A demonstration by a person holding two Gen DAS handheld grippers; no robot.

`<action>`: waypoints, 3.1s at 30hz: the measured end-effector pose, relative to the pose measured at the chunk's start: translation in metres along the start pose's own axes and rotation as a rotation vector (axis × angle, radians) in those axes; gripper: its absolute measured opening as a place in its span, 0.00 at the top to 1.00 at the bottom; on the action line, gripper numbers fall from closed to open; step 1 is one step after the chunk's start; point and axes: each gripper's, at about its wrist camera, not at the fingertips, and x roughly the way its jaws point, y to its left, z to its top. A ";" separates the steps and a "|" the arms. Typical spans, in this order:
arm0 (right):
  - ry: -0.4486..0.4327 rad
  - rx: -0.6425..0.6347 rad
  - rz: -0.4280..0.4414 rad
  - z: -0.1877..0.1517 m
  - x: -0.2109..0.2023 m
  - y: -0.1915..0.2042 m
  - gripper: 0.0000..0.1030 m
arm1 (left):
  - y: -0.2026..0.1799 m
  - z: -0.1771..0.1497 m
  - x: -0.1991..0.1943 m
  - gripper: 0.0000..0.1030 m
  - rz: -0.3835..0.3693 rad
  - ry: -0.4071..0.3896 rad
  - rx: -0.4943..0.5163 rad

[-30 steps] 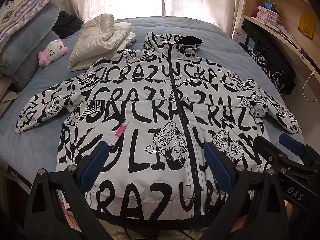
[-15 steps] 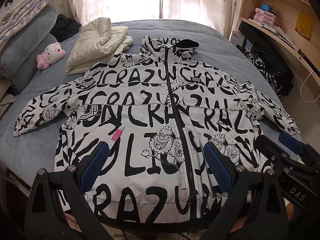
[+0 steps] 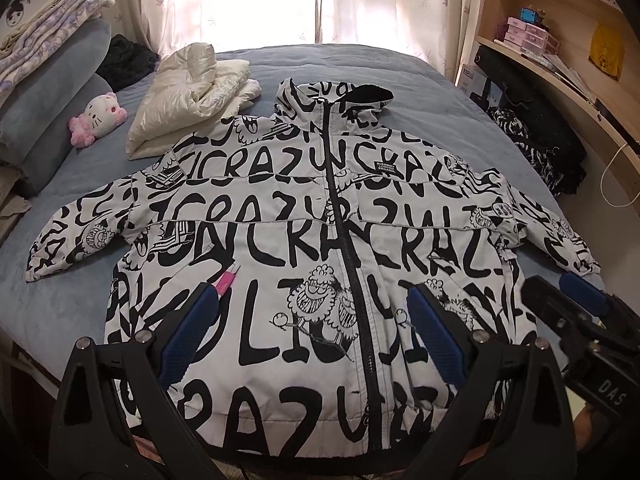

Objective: Fold large clothes

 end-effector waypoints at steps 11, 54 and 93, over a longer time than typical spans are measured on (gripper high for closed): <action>-0.057 0.036 -0.011 0.036 -0.018 -0.033 0.20 | -0.025 0.026 -0.010 0.08 -0.025 -0.102 0.053; 0.069 0.858 -0.368 0.001 0.040 -0.397 0.18 | -0.201 0.082 0.151 0.08 -0.085 -0.038 0.242; -0.176 0.135 -0.089 0.181 0.083 -0.103 0.48 | 0.002 0.068 0.129 0.14 -0.004 -0.072 -0.049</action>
